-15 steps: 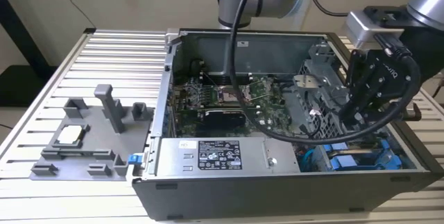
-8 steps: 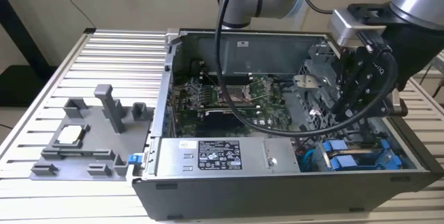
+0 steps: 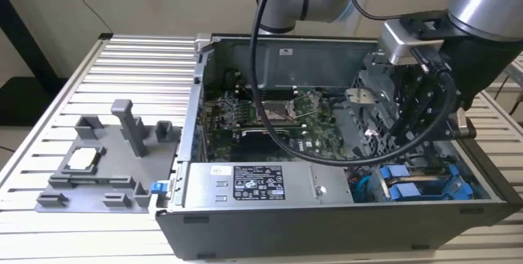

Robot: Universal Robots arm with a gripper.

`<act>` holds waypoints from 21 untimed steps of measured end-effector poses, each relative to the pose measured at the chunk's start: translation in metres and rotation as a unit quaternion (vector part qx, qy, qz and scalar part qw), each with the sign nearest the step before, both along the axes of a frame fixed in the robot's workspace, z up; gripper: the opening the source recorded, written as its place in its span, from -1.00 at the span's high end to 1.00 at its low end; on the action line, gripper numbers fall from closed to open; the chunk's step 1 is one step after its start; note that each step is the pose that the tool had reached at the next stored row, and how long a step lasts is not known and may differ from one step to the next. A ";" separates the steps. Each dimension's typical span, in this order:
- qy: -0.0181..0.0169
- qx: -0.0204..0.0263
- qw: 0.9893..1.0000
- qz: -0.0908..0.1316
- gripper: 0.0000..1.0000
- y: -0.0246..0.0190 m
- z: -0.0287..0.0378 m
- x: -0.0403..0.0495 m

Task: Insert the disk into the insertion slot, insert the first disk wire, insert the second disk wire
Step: 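Insert the second disk wire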

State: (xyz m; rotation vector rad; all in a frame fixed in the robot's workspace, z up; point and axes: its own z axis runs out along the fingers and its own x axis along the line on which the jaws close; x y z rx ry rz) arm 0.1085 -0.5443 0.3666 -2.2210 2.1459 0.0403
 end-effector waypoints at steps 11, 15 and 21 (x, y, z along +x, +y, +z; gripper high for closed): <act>-0.017 0.013 0.999 0.024 0.52 0.0011 -0.0018 -0.0032; -0.021 0.013 0.999 0.025 0.68 0.0005 -0.0018 -0.0038; -0.021 0.013 0.999 0.025 0.68 -0.0076 -0.0019 -0.0034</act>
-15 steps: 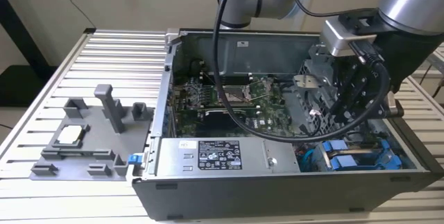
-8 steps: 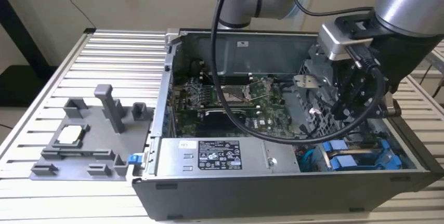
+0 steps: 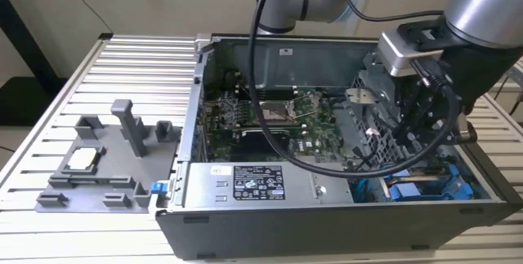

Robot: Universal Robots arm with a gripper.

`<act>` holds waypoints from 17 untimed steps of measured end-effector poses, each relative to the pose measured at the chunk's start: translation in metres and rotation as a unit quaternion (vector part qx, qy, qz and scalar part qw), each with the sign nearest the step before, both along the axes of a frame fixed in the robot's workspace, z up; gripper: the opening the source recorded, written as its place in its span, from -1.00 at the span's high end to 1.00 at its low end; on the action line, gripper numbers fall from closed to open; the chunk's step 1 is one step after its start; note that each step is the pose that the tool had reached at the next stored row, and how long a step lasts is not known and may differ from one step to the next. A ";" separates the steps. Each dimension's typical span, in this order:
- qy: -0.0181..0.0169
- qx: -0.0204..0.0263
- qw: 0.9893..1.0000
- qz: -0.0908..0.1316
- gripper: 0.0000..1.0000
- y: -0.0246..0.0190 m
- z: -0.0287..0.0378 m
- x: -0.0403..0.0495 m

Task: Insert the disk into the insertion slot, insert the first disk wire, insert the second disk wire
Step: 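Insert the second disk wire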

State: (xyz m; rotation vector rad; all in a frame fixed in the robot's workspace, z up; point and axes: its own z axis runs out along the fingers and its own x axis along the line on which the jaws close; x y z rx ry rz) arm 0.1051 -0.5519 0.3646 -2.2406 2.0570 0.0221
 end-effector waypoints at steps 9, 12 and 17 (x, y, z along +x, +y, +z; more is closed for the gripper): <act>0.002 0.000 1.000 0.000 0.68 -0.0295 -0.0044 0.0109; 0.002 0.000 1.000 -0.001 0.68 -0.0326 -0.0085 0.0139; 0.005 0.002 1.000 -0.018 0.68 -0.0328 -0.0129 0.0166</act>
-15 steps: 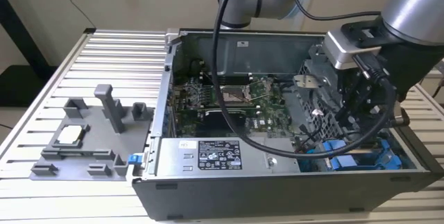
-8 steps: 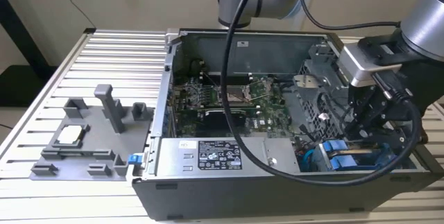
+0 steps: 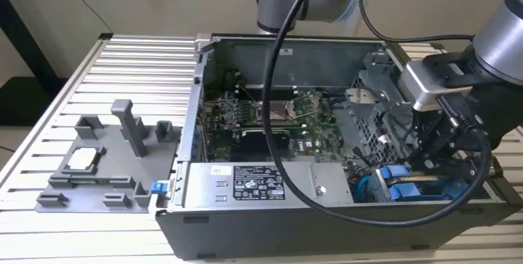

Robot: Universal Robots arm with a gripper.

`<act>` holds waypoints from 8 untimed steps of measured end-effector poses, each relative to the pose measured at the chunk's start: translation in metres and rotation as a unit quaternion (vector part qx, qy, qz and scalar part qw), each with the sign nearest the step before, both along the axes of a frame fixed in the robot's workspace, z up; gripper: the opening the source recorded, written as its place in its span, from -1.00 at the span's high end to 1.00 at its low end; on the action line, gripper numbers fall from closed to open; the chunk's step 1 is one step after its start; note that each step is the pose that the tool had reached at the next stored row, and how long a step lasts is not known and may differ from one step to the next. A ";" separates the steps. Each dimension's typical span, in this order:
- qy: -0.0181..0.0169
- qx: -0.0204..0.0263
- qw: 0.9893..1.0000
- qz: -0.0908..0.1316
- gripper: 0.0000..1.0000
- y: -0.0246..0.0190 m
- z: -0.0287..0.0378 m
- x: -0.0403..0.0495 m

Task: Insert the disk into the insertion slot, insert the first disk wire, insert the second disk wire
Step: 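Insert the second disk wire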

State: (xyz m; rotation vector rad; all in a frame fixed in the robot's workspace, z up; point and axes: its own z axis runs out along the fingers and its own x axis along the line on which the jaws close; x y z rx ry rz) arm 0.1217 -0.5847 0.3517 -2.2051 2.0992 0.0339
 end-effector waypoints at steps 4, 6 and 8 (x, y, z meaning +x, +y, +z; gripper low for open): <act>0.020 0.000 1.000 0.000 0.68 0.0006 -0.0005 0.0102; 0.025 0.000 1.000 -0.001 0.68 0.0014 -0.0012 0.0113; 0.027 0.001 1.000 -0.002 0.68 0.0023 -0.0023 0.0122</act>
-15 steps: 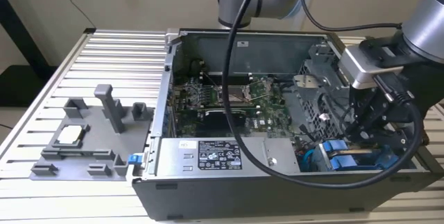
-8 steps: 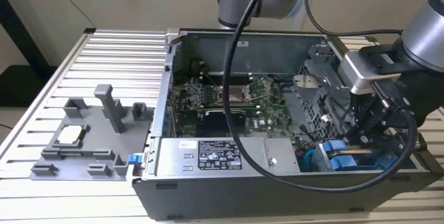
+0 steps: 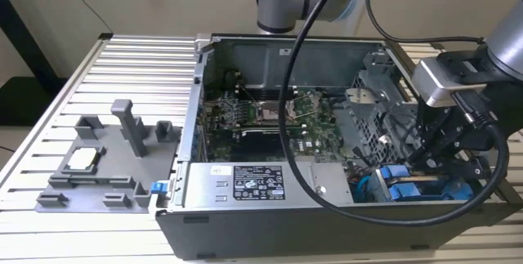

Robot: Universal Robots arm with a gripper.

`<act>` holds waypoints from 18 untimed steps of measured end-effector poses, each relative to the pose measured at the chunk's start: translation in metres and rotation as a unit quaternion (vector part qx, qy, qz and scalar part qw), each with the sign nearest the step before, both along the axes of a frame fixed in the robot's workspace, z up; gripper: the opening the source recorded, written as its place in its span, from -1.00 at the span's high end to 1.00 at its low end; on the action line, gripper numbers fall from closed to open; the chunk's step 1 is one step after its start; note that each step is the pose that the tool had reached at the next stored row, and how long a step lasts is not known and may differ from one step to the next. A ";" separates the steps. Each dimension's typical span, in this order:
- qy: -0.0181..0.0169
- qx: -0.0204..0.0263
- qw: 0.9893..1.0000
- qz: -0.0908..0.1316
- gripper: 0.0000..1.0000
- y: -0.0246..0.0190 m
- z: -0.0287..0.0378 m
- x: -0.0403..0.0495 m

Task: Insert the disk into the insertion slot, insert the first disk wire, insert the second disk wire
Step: 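Insert the second disk wire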

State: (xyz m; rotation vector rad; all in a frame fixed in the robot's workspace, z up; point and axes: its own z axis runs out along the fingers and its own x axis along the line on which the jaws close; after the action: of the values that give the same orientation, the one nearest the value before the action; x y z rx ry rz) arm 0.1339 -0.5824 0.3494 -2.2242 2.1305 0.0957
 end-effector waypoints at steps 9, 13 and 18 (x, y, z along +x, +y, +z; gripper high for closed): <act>0.003 0.001 1.000 -0.011 0.68 0.0048 -0.0031 0.0099; 0.003 0.001 0.999 -0.034 0.68 0.0051 -0.0045 0.0101; 0.003 0.001 0.999 -0.041 0.68 0.0052 -0.0055 0.0102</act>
State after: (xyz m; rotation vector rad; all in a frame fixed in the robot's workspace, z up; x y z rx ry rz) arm 0.1440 -0.5773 0.3438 -2.1350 2.2195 0.0996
